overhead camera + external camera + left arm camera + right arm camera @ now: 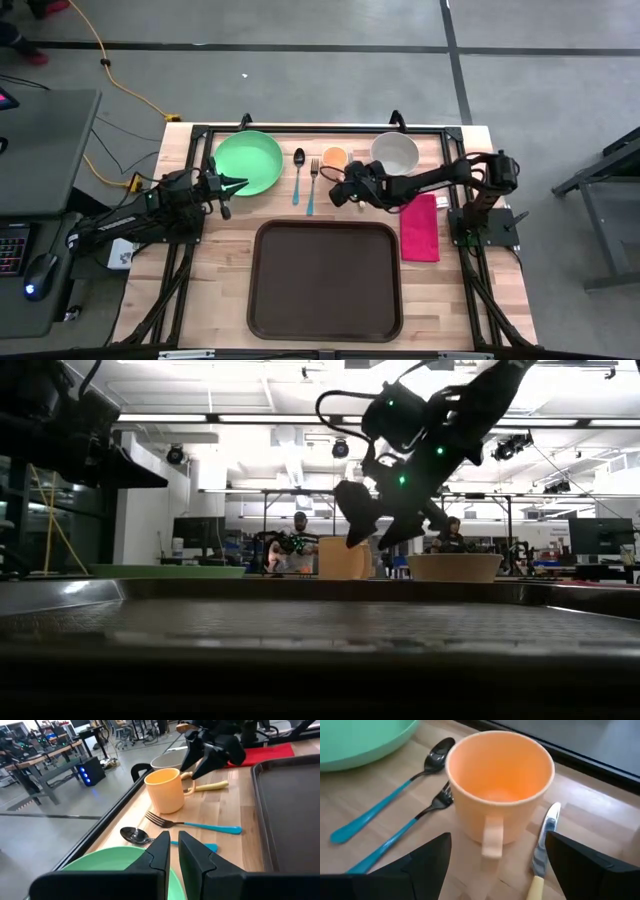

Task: Set up tray
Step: Put the orange mug on the top right of the brown tray

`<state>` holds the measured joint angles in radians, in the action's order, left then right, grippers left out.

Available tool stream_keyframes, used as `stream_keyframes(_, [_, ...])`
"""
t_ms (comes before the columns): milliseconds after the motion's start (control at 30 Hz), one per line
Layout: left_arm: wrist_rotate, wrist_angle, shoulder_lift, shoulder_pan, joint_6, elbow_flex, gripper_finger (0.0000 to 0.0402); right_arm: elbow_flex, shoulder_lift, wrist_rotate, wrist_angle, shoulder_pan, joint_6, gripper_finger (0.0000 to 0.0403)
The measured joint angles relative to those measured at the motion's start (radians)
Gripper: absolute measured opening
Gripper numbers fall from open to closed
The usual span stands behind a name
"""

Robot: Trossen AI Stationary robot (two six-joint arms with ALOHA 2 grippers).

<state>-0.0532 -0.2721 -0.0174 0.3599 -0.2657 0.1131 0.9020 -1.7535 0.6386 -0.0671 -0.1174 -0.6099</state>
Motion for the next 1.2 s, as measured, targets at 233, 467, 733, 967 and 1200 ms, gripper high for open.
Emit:
stream_keyframes(233, [0.000,-0.001,0.000,0.000,-0.026,0.000,0.0067,0.000,-0.028,-0.047,-0.042,-0.016,-0.033,0.0300])
stream_keyframes(467, [-0.001,-0.001,0.000,0.000,-0.026,0.000,0.0067,-0.001,-0.034,-0.045,-0.035,-0.016,-0.089,0.0277])
stream_keyframes(733, [-0.007,-0.028,0.000,0.000,-0.026,0.000,0.0067,-0.001,-0.034,-0.047,-0.034,-0.016,-0.089,0.0195])
stream_keyframes(967, [-0.009,-0.028,0.000,0.000,-0.026,0.000,0.0067,-0.001,-0.034,-0.048,-0.034,-0.016,-0.089,0.0114])
stream_keyframes(1200, [-0.010,-0.028,0.000,0.000,-0.026,0.000,0.0067,-0.001,-0.034,-0.053,-0.034,-0.016,-0.090,0.0033])
